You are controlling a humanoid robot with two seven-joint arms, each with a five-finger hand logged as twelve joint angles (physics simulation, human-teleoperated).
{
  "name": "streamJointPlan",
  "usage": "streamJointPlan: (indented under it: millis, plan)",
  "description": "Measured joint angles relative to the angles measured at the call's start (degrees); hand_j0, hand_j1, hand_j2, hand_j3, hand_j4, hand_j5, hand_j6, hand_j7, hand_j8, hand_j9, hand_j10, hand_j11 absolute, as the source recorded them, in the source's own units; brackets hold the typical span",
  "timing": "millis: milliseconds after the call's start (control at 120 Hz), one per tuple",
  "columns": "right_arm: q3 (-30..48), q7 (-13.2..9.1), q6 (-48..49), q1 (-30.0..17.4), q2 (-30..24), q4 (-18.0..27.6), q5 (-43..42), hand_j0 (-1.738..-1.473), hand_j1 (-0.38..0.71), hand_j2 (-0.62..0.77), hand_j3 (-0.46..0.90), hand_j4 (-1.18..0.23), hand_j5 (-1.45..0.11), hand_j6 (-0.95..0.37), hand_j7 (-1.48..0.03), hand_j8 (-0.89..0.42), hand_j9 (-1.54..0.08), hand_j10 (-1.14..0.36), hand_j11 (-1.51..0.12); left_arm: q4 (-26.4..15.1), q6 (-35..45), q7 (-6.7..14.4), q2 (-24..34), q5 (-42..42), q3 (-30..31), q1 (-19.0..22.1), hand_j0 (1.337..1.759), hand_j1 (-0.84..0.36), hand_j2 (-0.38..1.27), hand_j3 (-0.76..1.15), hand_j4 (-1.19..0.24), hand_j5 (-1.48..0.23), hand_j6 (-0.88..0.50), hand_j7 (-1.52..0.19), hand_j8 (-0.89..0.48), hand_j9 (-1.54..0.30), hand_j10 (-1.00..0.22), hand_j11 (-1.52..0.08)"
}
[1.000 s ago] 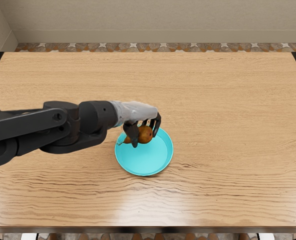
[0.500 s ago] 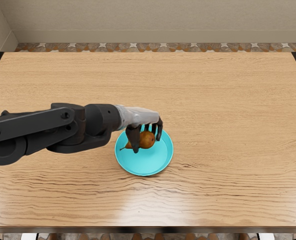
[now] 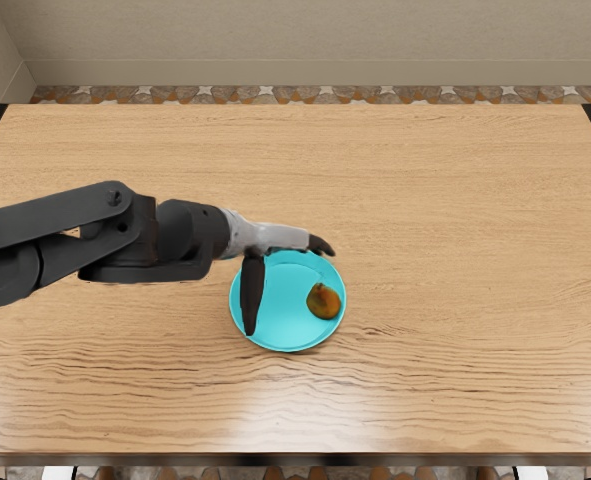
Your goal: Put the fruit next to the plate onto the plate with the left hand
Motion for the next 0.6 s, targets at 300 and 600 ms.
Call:
streamJointPlan:
  millis: [300,600]
  plan:
    - [0.0,0.0,0.0,0.0,0.0,-0.01,0.0,-1.658,-0.35,0.0,0.0,0.0,0.0,0.0,0.0,0.0,0.0,0.0,0.0,0.83,-10.05,0.0,13.37,-17.32,-6.6,-0.14,1.658,0.31,0.01,0.0,-0.03,-0.04,-0.03,-0.04,-0.03,-0.04,-0.03,-0.04]
    - [0.0,0.0,0.0,0.0,0.0,0.0,0.0,-1.658,-0.35,0.0,0.0,0.0,0.0,0.0,0.0,0.0,0.0,0.0,0.0,2.54,-12.06,0.0,20.75,-30.23,-10.13,-0.32,1.658,0.32,0.01,0.0,-0.02,-0.03,-0.02,-0.03,-0.02,-0.03,-0.02,-0.03]
